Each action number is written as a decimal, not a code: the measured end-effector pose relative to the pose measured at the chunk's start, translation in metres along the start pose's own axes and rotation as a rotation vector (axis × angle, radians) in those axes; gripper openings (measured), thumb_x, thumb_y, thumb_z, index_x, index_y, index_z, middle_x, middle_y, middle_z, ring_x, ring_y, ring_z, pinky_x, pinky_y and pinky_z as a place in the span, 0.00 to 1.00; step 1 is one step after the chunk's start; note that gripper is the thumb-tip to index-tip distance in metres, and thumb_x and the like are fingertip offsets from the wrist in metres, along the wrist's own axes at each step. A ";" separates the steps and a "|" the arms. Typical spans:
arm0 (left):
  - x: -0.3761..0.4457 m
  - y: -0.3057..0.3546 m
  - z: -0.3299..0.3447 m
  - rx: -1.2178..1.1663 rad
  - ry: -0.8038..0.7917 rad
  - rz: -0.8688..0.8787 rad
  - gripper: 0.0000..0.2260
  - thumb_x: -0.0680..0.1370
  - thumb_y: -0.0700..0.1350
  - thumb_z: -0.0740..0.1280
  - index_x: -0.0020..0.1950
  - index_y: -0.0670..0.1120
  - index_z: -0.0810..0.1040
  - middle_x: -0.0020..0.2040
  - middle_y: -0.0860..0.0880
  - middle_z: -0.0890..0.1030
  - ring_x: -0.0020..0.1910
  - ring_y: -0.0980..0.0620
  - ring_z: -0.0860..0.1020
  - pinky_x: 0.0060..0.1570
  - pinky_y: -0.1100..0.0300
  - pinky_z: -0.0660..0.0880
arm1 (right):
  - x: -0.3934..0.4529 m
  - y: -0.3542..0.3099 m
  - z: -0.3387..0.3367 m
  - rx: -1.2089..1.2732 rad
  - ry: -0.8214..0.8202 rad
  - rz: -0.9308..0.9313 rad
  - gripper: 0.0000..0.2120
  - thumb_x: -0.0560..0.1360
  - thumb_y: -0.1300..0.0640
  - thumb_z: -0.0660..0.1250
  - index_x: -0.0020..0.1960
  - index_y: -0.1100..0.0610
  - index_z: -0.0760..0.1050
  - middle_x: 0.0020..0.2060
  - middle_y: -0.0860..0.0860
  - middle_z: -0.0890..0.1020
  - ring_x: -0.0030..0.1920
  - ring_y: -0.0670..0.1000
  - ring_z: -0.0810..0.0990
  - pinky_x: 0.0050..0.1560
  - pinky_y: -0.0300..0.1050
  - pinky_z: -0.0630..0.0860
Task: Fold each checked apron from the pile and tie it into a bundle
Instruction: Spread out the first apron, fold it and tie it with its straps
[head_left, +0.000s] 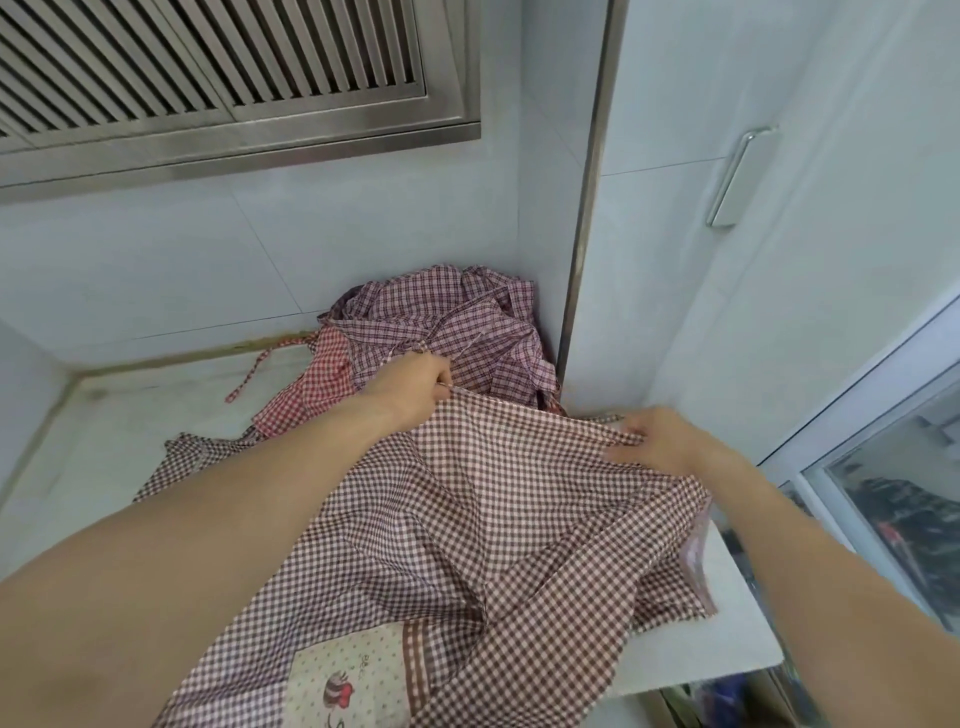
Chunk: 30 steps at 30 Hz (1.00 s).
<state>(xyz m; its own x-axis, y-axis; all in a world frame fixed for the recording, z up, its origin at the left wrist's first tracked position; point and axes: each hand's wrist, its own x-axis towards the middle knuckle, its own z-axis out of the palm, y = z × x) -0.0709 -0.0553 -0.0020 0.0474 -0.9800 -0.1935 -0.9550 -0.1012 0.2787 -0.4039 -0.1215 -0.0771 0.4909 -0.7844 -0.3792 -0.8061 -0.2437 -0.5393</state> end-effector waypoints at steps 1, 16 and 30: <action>-0.001 -0.002 0.001 0.026 -0.015 -0.003 0.03 0.81 0.44 0.66 0.48 0.50 0.78 0.49 0.52 0.80 0.45 0.56 0.76 0.49 0.59 0.73 | -0.005 0.014 -0.008 -0.019 0.003 0.042 0.07 0.74 0.43 0.73 0.47 0.46 0.82 0.44 0.42 0.81 0.47 0.48 0.79 0.45 0.38 0.71; 0.000 0.009 0.009 0.137 -0.066 0.005 0.07 0.78 0.47 0.70 0.53 0.46 0.82 0.52 0.52 0.81 0.51 0.51 0.80 0.53 0.57 0.77 | -0.055 0.056 -0.054 0.469 0.301 0.204 0.08 0.70 0.53 0.77 0.48 0.54 0.85 0.48 0.51 0.85 0.51 0.52 0.82 0.58 0.51 0.77; 0.000 0.016 -0.004 0.003 -0.084 0.057 0.16 0.78 0.43 0.71 0.65 0.47 0.76 0.61 0.48 0.78 0.59 0.49 0.77 0.62 0.56 0.73 | -0.074 0.054 -0.107 0.172 0.240 0.330 0.14 0.67 0.53 0.81 0.43 0.59 0.80 0.40 0.55 0.84 0.39 0.53 0.79 0.43 0.47 0.76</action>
<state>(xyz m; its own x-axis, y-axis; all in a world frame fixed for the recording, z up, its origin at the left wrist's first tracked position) -0.0846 -0.0576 0.0062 -0.0318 -0.9663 -0.2554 -0.9564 -0.0448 0.2885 -0.5194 -0.1379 0.0021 0.1092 -0.9195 -0.3776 -0.8300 0.1247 -0.5437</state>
